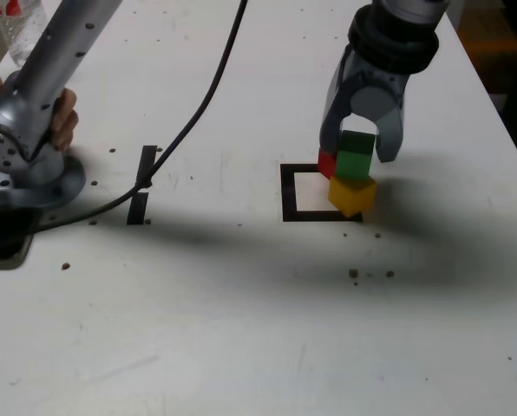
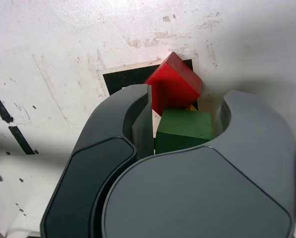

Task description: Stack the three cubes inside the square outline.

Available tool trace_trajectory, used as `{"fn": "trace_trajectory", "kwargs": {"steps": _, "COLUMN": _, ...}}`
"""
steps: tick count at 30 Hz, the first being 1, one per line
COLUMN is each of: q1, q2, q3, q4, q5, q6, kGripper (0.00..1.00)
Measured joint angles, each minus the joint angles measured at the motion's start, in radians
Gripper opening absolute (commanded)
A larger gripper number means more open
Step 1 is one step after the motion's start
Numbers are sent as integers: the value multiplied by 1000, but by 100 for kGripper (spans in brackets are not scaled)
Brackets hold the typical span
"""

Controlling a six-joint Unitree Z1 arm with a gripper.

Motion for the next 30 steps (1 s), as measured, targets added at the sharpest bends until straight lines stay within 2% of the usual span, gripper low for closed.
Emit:
{"fn": "trace_trajectory", "kwargs": {"steps": 7, "q1": 0, "q2": -13, "q3": 15, "q4": 4, "q5": 2, "q6": -1, "kGripper": 11}}
{"fn": "trace_trajectory", "kwargs": {"steps": 13, "q1": -9, "q2": -69, "q3": 43, "q4": 17, "q5": 10, "q6": -1, "kGripper": 10}}
{"fn": "trace_trajectory", "kwargs": {"steps": 17, "q1": -12, "q2": -124, "q3": 66, "q4": 32, "q5": 16, "q6": -1, "kGripper": 10}}
{"fn": "trace_trajectory", "kwargs": {"steps": 22, "q1": -7, "q2": -240, "q3": 175, "q4": 43, "q5": 29, "q6": -9, "kGripper": 10}}
{"fn": "trace_trajectory", "kwargs": {"steps": 27, "q1": 33, "q2": -357, "q3": 279, "q4": 44, "q5": 37, "q6": -18, "kGripper": 10}}
{"fn": "trace_trajectory", "kwargs": {"steps": 30, "q1": 57, "q2": -395, "q3": 335, "q4": 32, "q5": 41, "q6": -18, "kGripper": 10}}
